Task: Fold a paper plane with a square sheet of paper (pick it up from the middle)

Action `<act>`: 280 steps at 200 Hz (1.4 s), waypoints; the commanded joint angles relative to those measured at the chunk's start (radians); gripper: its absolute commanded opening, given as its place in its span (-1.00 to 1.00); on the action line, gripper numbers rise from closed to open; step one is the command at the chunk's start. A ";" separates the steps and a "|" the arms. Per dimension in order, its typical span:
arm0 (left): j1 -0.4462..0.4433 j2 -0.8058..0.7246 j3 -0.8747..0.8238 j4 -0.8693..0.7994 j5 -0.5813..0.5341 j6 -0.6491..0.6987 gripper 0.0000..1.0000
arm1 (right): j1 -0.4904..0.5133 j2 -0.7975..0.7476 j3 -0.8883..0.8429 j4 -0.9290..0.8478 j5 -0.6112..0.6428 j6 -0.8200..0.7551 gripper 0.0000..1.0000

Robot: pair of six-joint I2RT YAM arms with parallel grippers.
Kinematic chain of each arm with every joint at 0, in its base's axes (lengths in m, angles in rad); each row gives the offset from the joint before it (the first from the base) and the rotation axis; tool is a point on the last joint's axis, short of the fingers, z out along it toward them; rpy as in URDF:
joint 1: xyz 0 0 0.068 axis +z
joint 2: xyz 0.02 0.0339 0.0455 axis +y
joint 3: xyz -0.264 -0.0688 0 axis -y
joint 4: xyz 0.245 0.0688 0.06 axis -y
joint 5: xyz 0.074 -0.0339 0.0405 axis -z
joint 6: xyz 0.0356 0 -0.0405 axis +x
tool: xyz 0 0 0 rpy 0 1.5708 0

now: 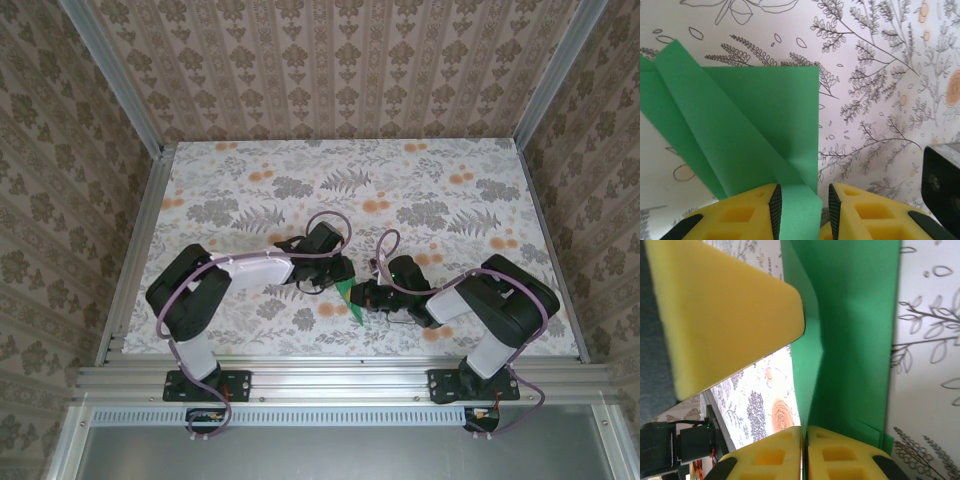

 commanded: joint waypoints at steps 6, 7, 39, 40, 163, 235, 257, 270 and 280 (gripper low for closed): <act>0.004 0.032 0.024 -0.017 0.007 0.009 -0.34 | -0.004 -0.064 0.024 -0.134 0.013 -0.053 -0.54; 0.004 0.031 0.025 -0.016 0.007 0.009 -0.34 | -0.004 -0.067 0.024 -0.139 0.014 -0.056 -0.54; 0.005 0.020 0.035 -0.028 -0.004 0.017 -0.34 | 0.003 -0.189 0.056 -0.388 0.077 -0.181 -0.40; 0.004 0.020 0.036 -0.029 -0.005 0.017 -0.34 | 0.003 -0.193 0.057 -0.397 0.081 -0.185 -0.39; 0.004 0.032 0.057 -0.034 0.004 0.024 -0.35 | 0.124 -0.300 0.222 -0.859 0.316 -0.465 0.32; 0.003 0.041 0.067 -0.033 0.013 0.024 -0.35 | 0.165 -0.202 0.287 -0.909 0.375 -0.493 0.35; 0.004 0.041 0.066 -0.030 0.016 0.023 -0.35 | 0.174 -0.188 0.300 -0.924 0.401 -0.498 0.31; 0.003 0.041 0.065 -0.029 0.016 0.023 -0.35 | 0.174 -0.185 0.303 -0.930 0.412 -0.502 0.26; 0.004 0.041 0.064 -0.029 0.018 0.023 -0.35 | 0.176 -0.182 0.307 -0.940 0.423 -0.505 0.23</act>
